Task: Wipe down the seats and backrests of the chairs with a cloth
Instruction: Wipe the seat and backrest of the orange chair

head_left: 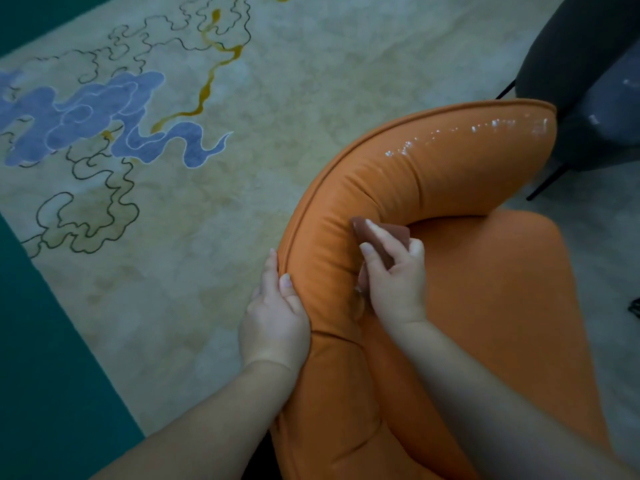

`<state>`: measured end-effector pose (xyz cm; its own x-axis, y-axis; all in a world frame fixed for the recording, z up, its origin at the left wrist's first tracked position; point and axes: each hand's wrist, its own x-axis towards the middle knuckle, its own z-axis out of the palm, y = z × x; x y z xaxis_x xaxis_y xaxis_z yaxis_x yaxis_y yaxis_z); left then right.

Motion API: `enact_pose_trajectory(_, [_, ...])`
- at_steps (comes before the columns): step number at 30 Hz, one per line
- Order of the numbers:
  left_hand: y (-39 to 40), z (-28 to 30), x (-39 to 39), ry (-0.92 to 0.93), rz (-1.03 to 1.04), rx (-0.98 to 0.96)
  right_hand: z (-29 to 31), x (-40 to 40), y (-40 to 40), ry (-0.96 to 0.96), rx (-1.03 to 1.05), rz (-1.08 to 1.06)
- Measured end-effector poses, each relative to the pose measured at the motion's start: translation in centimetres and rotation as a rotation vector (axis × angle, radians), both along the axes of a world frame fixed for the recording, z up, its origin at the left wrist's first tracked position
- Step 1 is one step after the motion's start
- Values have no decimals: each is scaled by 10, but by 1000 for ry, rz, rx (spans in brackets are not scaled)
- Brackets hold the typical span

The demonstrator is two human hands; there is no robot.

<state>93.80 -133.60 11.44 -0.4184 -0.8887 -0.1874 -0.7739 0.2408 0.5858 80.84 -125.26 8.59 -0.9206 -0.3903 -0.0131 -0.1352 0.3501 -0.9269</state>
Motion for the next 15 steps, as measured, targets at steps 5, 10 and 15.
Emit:
enact_pose_trajectory(5, [-7, 0, 6, 124, -35, 113, 13, 1, 9, -53, -51, -105])
enact_pose_trajectory(10, [-25, 1, 4, 193, -68, 319, 10, 9, 7, -108, -56, -174])
enact_pose_trajectory(15, [-63, 7, -41, 115, -313, 289, 13, 0, -14, -154, -85, -261])
